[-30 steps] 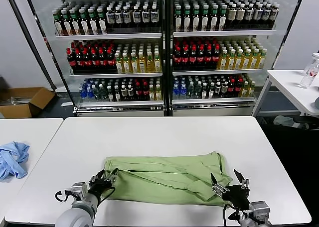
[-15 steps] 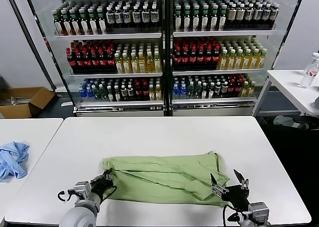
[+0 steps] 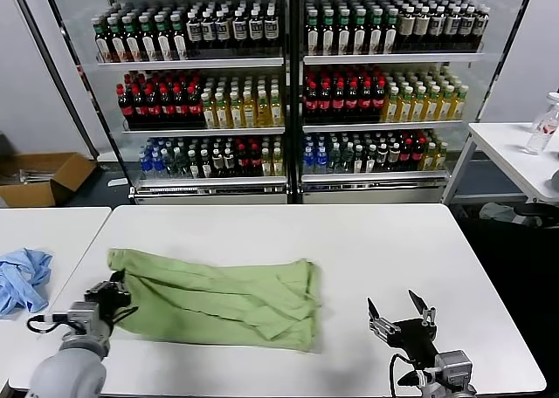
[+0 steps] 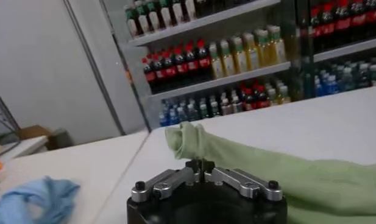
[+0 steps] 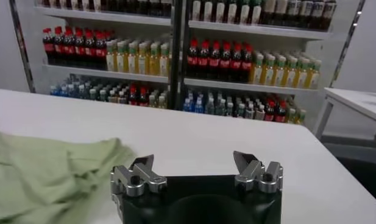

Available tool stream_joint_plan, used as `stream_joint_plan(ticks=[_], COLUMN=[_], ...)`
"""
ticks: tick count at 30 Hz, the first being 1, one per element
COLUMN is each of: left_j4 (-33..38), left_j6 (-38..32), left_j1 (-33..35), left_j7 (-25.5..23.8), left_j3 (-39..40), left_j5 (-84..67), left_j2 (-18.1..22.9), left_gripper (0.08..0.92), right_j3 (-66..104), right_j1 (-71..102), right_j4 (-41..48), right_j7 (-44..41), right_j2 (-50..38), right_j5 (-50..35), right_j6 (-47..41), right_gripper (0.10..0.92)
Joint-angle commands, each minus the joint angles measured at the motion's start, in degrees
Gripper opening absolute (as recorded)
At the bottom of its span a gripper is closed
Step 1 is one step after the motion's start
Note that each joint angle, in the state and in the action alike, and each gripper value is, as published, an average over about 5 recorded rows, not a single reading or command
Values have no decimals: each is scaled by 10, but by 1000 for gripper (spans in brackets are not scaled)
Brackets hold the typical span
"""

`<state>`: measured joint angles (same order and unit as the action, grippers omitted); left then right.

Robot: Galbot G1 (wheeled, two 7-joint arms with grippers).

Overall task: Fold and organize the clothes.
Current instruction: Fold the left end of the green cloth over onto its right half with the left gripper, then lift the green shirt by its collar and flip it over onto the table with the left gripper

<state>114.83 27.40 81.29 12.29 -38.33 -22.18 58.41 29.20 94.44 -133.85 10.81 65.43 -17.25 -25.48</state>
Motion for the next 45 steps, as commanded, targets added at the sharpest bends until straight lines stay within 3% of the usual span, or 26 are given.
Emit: stream_joint_plan(ticks=[1, 7, 23, 27, 30, 32, 35, 39, 45], left_j4=[159, 139, 26, -6, 56, 130, 187, 104, 12], left_j6=[57, 56, 53, 4, -32, -36, -31, -43, -21], left_j1=[16, -33, -134, -144, -117, -78, -4, 63, 54], left_j7=[-31, -21, 71, 65, 29, 3, -22, -80, -79], left_j3=[111, 241, 319, 344, 338, 310, 209, 59, 66], left_j5=[-205, -215, -165, -129, -123, -123, -99, 16, 28], left_j2=[29, 99, 204, 242, 220, 183, 113, 49, 68], left_gripper=[87, 87, 87, 114, 188, 240, 327, 448, 622], right_j3=[5, 11, 4, 2, 5, 8, 11, 6, 0], right_j1=[-9, -6, -6, -5, -3, -1, 0, -5, -12], right_j4=[0, 0, 7, 1, -6, -9, -9, -4, 3], right_j7=[0, 1, -2, -2, -3, -3, -4, -5, -5], right_j2=[1, 9, 16, 16, 13, 11, 10, 10, 10], right_j5=[1, 5, 12, 14, 14, 14, 13, 13, 15], right_j6=[0, 2, 9, 8, 7, 7, 8, 9, 10], right_gripper=[823, 823, 823, 823, 823, 823, 822, 823, 822])
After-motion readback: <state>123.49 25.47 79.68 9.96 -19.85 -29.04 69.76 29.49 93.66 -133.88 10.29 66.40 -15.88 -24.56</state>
